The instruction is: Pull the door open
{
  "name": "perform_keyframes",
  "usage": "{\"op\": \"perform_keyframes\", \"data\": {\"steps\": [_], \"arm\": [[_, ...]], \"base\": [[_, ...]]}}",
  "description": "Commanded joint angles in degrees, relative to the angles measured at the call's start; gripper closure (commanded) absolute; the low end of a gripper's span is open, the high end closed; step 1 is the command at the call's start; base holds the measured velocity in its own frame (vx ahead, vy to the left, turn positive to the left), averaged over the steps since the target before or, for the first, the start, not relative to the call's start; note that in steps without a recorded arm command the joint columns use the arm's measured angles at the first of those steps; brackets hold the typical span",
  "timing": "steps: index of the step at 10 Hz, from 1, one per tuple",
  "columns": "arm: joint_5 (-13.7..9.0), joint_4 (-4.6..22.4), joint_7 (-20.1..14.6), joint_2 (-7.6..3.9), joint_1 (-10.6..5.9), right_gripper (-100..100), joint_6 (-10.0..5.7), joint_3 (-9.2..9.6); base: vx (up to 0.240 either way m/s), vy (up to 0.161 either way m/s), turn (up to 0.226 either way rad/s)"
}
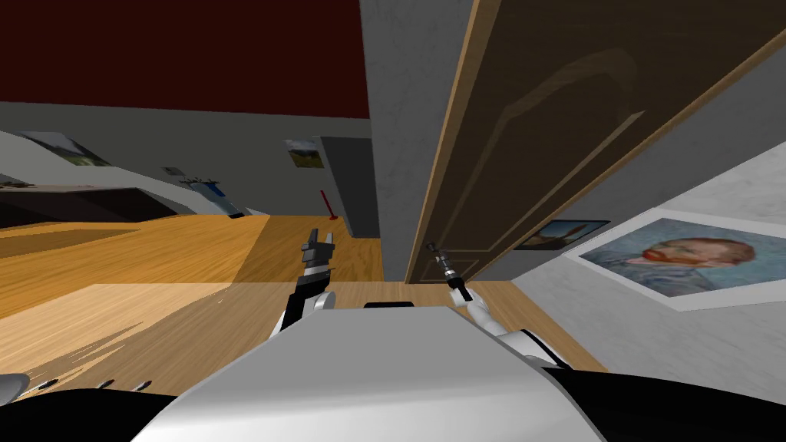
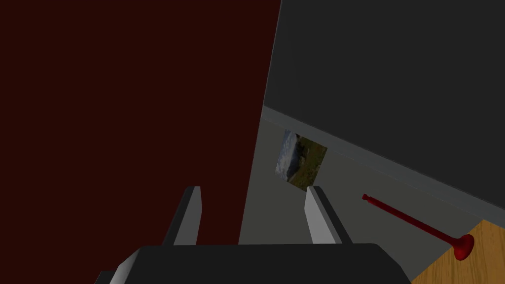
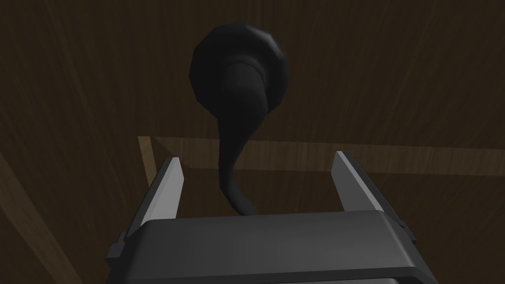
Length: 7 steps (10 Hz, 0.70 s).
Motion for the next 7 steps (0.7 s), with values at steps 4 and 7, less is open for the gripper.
{"op": "perform_keyframes", "data": {"steps": [4,7], "arm": [[-0.9,3.6,0.9,0.47,-1.29,-100,-0.64,-1.96],[-0.9,3.6,0.9,0.47,-1.29,100,-0.64,-1.96]], "base": [[0.075,-0.029,0.136],[-0.011,0.007,-0.031]]}}
